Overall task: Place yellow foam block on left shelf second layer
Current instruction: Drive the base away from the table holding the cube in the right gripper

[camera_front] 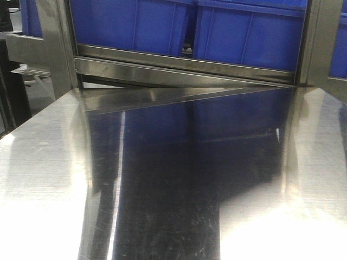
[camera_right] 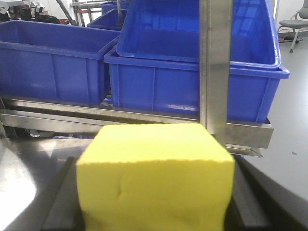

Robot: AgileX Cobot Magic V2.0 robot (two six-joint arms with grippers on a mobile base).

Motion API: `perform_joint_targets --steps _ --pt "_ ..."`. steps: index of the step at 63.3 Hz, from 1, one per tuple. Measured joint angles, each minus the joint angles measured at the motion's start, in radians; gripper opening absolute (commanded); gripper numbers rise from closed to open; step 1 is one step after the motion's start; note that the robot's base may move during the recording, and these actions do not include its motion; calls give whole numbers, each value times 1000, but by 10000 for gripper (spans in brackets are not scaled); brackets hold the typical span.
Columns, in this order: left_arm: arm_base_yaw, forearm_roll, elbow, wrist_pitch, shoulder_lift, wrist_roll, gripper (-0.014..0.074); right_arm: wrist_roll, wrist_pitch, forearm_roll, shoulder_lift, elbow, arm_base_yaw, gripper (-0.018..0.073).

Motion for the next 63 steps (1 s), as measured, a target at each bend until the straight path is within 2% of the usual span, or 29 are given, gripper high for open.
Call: perform_joint_targets --steps 63 --pt "0 0 0 0 0 0 136 -2 -2 0 0 0 0 340"
